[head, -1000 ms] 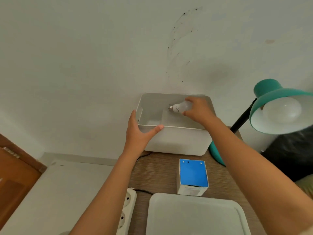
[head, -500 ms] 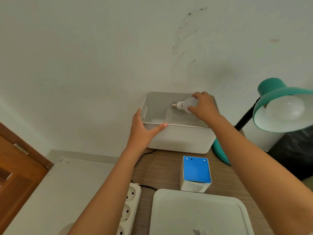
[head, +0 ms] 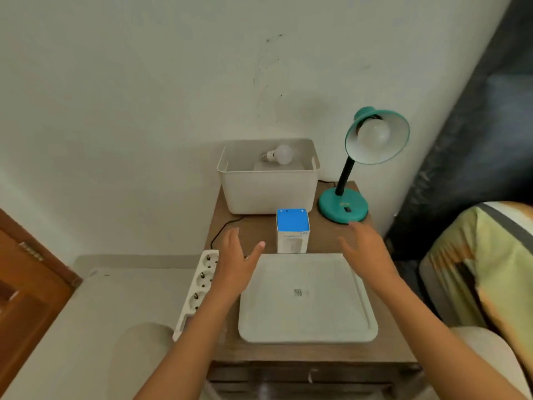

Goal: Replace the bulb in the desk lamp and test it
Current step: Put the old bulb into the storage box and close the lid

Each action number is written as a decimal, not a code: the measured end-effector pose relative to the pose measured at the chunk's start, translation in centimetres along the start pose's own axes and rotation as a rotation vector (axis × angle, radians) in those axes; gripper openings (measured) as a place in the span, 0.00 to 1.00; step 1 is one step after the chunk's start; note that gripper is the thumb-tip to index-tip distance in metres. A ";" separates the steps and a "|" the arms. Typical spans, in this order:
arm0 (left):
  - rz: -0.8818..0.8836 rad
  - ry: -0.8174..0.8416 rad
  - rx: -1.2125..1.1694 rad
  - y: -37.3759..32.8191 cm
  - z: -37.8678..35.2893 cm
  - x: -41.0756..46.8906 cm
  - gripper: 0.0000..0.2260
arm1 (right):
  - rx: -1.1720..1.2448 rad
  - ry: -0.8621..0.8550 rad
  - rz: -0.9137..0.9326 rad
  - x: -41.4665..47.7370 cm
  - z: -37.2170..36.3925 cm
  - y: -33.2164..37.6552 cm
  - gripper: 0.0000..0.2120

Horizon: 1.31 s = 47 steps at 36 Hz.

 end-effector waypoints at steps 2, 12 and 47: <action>0.058 0.047 0.051 0.8 -1.2 -2.7 0.32 | -0.047 0.032 -0.076 -1.8 -1.1 -3.1 0.20; 0.149 0.114 0.155 2.5 -4.3 -9.0 0.38 | -0.016 0.041 -0.140 -6.6 -5.2 -8.4 0.27; 0.002 -0.192 -0.074 -4.0 6.7 5.8 0.27 | 0.303 -0.150 0.106 2.2 1.6 7.4 0.20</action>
Point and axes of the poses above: each hand's wrist, its own x-axis towards the middle knuckle, its own z-axis out of the back of the hand, y = z × x, the point moved 2 cm from there along x, towards the middle knuckle, and after that the axes turned 12 degrees about -z, right-handed, at the moved point
